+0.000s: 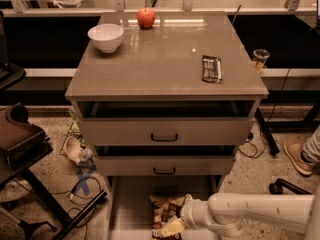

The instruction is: Pick brown chip bag from bottom drawer and place on counter

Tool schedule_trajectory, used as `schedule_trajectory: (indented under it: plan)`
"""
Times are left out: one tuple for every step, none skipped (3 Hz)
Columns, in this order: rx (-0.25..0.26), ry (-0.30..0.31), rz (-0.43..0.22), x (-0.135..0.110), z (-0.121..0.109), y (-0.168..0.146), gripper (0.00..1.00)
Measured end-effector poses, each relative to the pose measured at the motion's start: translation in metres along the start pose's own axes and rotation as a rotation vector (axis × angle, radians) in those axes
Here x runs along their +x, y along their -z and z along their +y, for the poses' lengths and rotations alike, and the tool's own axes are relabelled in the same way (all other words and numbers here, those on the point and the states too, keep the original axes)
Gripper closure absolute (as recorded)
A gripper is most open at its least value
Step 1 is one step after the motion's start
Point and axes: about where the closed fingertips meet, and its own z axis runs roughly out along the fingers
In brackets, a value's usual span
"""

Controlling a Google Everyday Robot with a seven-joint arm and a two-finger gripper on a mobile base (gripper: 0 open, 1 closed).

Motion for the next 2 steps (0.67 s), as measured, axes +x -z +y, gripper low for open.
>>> schedule_trajectory:
  plan:
    - [0.015, -0.003, 0.018, 0.010, -0.027, -0.042, 0.00]
    - [0.028, -0.002, 0.031, 0.021, -0.052, -0.072, 0.00]
